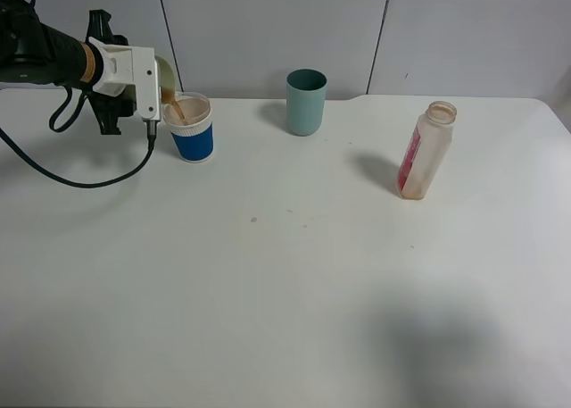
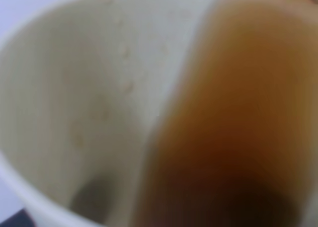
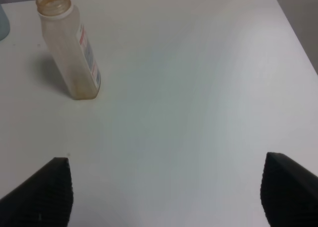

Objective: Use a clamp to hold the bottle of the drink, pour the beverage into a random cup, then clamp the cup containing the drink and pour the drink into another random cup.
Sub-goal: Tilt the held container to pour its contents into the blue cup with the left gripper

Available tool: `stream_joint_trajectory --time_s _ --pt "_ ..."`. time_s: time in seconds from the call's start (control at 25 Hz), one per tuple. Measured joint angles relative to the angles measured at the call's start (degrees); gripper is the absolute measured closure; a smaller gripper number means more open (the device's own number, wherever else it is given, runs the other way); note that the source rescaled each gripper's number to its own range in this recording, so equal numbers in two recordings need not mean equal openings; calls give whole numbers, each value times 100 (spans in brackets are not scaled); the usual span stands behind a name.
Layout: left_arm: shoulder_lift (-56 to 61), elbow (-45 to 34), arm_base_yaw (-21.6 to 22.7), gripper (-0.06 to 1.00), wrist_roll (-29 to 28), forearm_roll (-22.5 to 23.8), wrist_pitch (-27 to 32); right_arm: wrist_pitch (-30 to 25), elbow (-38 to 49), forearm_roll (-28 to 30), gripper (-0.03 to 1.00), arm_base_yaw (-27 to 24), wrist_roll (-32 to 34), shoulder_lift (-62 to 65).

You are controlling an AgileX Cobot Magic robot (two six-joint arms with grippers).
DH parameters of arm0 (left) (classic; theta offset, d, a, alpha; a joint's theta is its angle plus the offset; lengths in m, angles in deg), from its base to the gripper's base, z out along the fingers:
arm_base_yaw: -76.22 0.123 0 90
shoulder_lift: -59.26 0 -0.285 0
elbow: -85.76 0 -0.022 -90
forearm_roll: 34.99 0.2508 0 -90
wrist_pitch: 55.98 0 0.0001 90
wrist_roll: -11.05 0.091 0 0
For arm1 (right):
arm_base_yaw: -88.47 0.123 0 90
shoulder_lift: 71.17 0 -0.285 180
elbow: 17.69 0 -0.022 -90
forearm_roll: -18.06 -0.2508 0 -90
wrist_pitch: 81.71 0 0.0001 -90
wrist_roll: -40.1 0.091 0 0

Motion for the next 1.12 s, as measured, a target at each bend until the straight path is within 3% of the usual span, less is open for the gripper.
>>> stream_joint_trajectory --time_s 1.12 --pt "6 143 0 94 284 235 12 0 0 0 37 0 0 0"
